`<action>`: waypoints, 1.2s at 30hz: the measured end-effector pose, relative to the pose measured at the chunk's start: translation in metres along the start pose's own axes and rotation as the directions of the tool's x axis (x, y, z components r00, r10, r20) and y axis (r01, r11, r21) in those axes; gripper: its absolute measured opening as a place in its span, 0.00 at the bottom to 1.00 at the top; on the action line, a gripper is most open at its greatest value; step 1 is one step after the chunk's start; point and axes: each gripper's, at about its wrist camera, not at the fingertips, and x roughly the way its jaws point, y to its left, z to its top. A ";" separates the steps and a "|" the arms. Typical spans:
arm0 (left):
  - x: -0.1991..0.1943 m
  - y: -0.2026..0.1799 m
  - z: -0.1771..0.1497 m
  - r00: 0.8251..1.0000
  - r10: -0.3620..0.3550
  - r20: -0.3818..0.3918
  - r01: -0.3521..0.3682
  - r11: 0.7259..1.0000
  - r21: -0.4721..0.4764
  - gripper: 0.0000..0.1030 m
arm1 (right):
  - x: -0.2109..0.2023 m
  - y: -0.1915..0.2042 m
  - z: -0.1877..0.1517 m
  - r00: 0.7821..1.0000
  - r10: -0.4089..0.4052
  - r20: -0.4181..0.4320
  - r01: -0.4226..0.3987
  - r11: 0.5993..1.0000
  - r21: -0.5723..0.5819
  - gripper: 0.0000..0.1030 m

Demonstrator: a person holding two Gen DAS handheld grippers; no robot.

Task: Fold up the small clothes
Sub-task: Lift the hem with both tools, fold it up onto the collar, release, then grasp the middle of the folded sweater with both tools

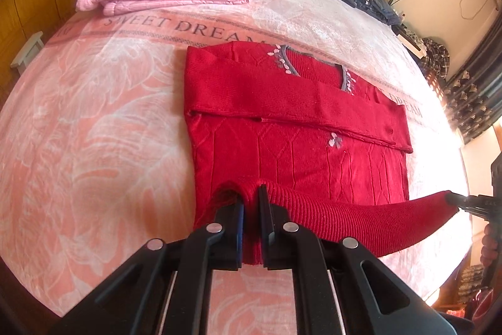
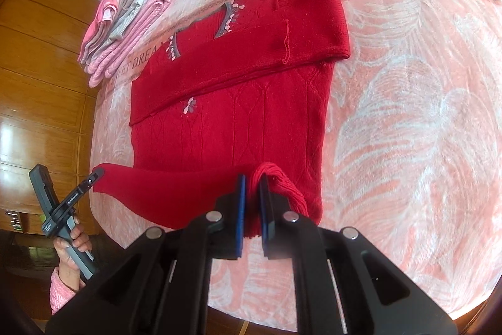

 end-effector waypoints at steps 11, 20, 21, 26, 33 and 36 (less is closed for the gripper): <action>0.094 0.005 0.038 0.994 0.059 -0.095 -0.061 0.998 -0.024 0.10 | 0.063 -0.041 0.053 0.998 -0.022 -0.064 0.028 0.995 0.098 0.08; 0.086 0.050 0.058 0.993 0.112 -0.031 -0.114 0.987 -0.109 0.42 | 0.049 -0.084 0.059 0.998 -0.064 -0.001 0.064 0.988 0.139 0.23; 0.081 0.056 0.061 0.994 0.104 -0.023 -0.106 0.986 -0.127 0.42 | 0.048 -0.086 0.058 0.998 -0.063 -0.002 0.062 0.989 0.136 0.23; 0.071 0.068 0.068 0.995 0.099 -0.005 -0.099 0.989 -0.107 0.46 | 0.044 -0.084 0.052 0.997 -0.072 -0.007 0.072 0.992 0.102 0.23; 0.090 0.029 0.058 0.994 0.103 -0.036 -0.097 0.986 0.132 0.57 | 0.051 -0.055 0.059 0.998 -0.056 -0.013 0.056 0.998 0.025 0.29; 0.106 0.009 0.055 0.990 0.134 -0.034 -0.122 0.965 0.234 0.68 | 0.059 -0.039 0.064 0.997 -0.065 -0.037 0.063 0.997 -0.043 0.33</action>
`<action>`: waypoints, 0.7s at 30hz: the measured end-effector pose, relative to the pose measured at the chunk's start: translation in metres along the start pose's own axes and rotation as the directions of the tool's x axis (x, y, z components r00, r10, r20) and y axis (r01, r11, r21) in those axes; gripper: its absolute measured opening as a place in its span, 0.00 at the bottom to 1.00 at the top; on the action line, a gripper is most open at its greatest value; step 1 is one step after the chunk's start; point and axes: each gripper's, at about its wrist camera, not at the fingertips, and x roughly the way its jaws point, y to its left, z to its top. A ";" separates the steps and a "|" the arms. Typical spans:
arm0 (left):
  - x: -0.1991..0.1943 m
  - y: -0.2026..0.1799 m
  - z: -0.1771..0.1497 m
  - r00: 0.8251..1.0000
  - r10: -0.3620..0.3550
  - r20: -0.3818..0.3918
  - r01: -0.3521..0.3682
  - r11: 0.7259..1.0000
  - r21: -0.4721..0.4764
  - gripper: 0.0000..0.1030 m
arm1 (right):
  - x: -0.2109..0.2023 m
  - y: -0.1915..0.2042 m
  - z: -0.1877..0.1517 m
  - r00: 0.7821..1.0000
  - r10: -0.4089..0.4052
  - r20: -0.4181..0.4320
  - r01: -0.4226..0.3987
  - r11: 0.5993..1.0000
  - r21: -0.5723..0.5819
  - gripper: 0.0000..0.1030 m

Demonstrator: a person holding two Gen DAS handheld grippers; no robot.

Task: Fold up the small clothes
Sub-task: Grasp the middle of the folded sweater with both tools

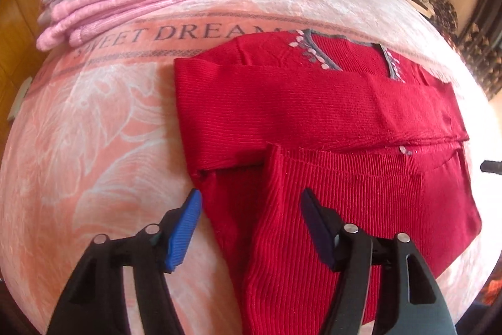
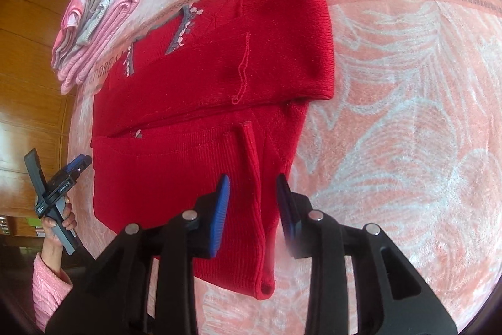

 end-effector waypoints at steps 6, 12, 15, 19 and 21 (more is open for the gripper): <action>0.034 -0.022 0.005 0.999 0.041 -0.019 -0.039 0.992 0.117 0.49 | 0.032 0.022 0.029 0.997 -0.047 -0.059 0.034 0.978 -0.207 0.41; 0.038 -0.041 0.019 0.999 -0.012 -0.033 0.018 0.980 0.198 0.18 | 0.053 0.006 0.037 0.993 -0.012 -0.118 -0.018 0.969 -0.247 0.40; 0.040 -0.045 0.018 0.999 -0.004 -0.032 0.011 0.976 0.216 0.14 | 0.049 0.003 0.035 0.992 -0.011 -0.123 -0.019 0.971 -0.240 0.33; 0.034 -0.047 0.014 1.000 0.010 -0.022 -0.005 0.977 0.211 0.08 | 0.053 0.013 0.034 0.990 -0.060 -0.129 0.021 0.960 -0.280 0.22; 0.031 -0.046 0.014 1.000 0.015 -0.017 -0.012 0.981 0.192 0.08 | 0.051 0.021 0.032 0.990 -0.069 -0.126 0.028 0.953 -0.303 0.18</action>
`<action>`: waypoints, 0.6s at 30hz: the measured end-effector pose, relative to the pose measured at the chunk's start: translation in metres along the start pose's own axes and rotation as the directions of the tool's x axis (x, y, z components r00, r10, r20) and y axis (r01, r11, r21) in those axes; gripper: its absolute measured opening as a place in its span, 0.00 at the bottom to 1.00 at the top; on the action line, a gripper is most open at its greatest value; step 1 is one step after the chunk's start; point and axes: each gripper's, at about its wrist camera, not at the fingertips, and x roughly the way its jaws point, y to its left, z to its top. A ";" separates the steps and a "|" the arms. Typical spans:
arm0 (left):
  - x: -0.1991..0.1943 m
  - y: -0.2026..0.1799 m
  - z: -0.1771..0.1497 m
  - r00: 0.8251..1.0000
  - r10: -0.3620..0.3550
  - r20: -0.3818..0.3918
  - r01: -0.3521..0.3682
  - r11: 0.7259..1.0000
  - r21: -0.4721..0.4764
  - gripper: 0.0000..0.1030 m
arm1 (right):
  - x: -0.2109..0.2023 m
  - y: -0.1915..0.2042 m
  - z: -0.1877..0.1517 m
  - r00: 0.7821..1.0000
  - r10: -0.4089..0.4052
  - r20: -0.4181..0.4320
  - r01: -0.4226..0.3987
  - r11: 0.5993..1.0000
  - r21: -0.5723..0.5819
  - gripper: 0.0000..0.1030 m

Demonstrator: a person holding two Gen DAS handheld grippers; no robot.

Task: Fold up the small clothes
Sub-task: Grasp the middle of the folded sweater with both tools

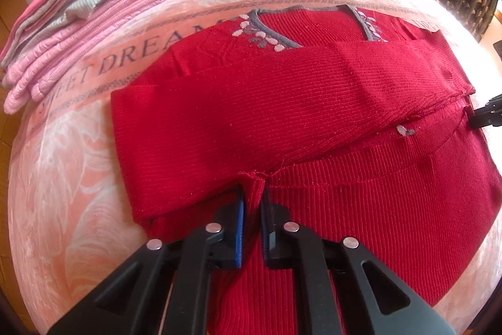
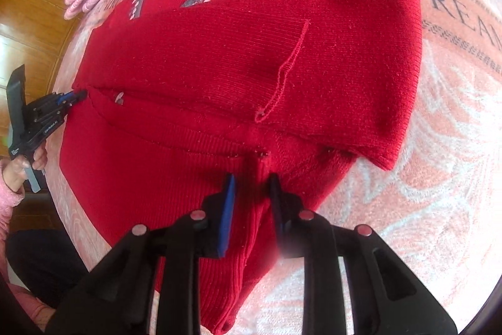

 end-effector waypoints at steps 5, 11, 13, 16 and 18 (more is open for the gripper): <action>-0.006 0.002 0.003 1.000 -0.001 -0.006 0.001 0.999 -0.035 0.08 | 0.006 0.013 -0.005 0.999 -0.043 -0.018 0.043 0.999 -0.026 0.18; -0.013 0.006 0.007 0.999 0.027 -0.026 -0.028 0.998 -0.060 0.07 | -0.021 0.008 -0.008 0.999 0.006 0.044 -0.008 0.999 0.045 0.03; -0.025 0.010 0.011 1.000 0.007 -0.009 -0.008 0.996 -0.085 0.07 | -0.038 0.007 -0.009 0.996 0.038 0.086 -0.043 0.997 0.060 0.03; -0.043 0.010 0.018 0.999 0.001 0.033 0.002 0.996 -0.086 0.07 | -0.059 0.002 -0.008 0.987 0.073 0.142 -0.085 0.993 0.079 0.03; -0.054 0.010 0.024 0.998 0.000 0.061 0.005 0.996 -0.084 0.07 | -0.071 -0.005 -0.005 0.979 0.089 0.181 -0.109 0.989 0.101 0.03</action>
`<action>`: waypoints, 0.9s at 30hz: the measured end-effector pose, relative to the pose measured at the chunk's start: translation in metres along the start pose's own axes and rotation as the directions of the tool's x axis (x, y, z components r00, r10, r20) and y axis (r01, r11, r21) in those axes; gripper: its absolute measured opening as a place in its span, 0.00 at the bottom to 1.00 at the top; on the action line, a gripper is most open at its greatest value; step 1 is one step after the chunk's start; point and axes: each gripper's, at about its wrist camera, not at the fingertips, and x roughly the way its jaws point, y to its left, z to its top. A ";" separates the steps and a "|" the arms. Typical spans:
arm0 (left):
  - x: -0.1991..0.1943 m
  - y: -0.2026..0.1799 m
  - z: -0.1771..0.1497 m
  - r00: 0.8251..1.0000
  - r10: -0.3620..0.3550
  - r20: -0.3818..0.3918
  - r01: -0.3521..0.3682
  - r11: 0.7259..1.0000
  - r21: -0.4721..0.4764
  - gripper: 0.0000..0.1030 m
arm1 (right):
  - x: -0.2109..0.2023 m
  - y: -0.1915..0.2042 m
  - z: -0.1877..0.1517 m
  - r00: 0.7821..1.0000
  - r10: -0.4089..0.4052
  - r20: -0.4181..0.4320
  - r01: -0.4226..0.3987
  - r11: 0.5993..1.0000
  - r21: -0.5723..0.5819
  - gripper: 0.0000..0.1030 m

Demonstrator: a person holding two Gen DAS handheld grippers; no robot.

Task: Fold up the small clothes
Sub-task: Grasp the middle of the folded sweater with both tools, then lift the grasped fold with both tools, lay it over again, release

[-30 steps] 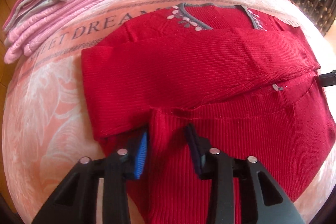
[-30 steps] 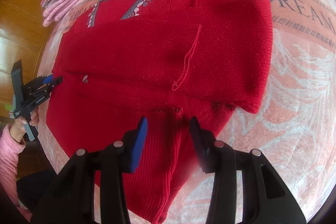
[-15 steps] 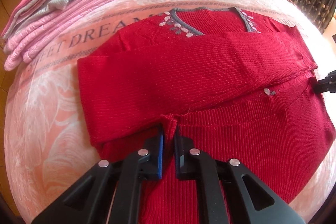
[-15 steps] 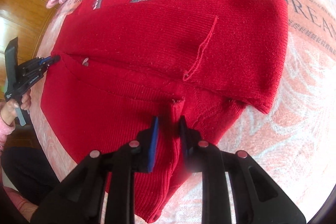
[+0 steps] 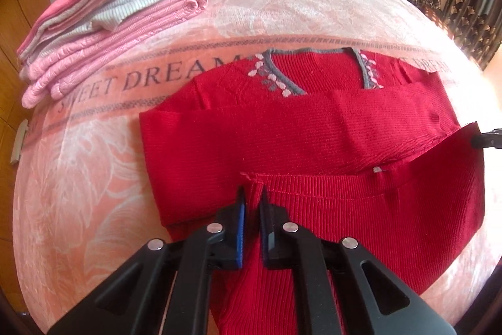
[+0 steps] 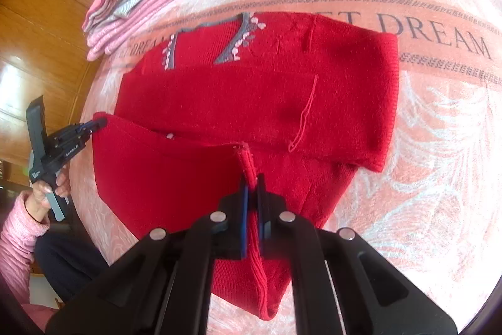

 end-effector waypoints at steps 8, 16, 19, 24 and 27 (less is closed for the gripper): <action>-0.021 0.026 0.046 0.989 0.031 0.147 -0.016 0.994 -0.105 0.07 | -0.037 -0.017 0.045 0.987 0.039 0.159 -0.056 0.993 0.107 0.03; 0.014 0.047 0.109 0.975 0.095 0.200 -0.056 0.980 -0.192 0.07 | -0.020 -0.023 0.125 0.979 -0.051 0.197 0.024 0.990 0.136 0.03; 0.041 0.050 0.122 0.978 0.120 0.172 -0.085 0.977 -0.194 0.07 | 0.001 -0.031 0.147 0.979 -0.096 0.179 0.068 0.985 0.160 0.03; 0.092 0.048 0.128 0.984 0.148 0.098 -0.128 0.974 -0.185 0.07 | 0.044 -0.045 0.158 0.982 -0.137 0.133 0.109 0.974 0.199 0.03; 0.119 0.041 0.125 0.981 0.182 0.062 -0.171 0.974 -0.150 0.07 | 0.067 -0.055 0.155 0.979 -0.181 0.093 0.158 0.964 0.214 0.03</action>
